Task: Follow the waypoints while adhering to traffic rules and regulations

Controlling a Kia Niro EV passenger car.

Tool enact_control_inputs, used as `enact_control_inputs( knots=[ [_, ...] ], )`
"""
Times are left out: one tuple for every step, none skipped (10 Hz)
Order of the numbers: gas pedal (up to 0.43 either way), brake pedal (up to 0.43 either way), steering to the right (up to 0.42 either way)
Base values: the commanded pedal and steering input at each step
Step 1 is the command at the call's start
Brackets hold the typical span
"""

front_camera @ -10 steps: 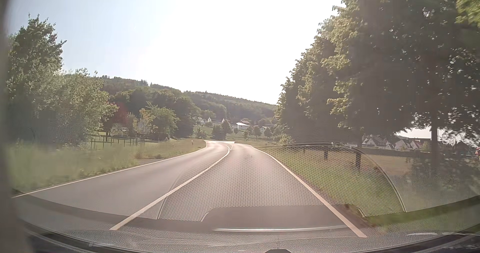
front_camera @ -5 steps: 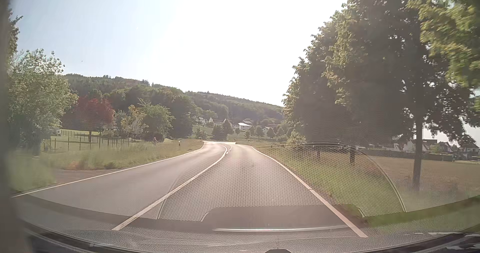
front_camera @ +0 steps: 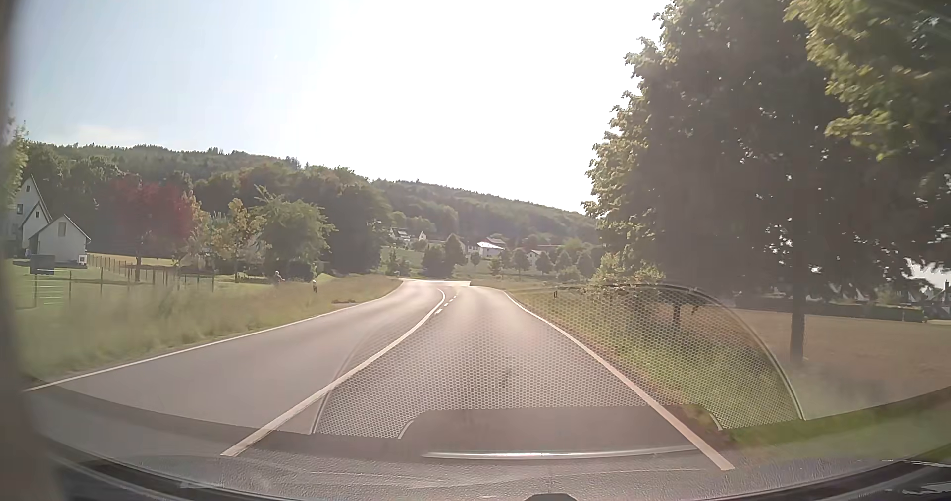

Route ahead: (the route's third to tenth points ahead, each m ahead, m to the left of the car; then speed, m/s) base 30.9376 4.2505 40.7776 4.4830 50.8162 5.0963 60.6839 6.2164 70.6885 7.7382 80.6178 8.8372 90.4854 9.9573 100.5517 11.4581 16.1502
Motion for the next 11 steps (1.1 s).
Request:
enact_control_inputs(
  knots=[
    [0.15, 0.0, -0.006],
    [0.15, 0.0, -0.006],
    [0.15, 0.0, -0.006],
    [0.15, 0.0, -0.006],
    [0.15, 0.0, -0.006],
    [0.15, 0.0, -0.006],
    [0.15, 0.0, -0.006],
    [0.15, 0.0, -0.006],
    [0.15, 0.0, -0.007],
    [0.15, 0.0, -0.008],
    [0.15, 0.0, -0.009]
  ],
)
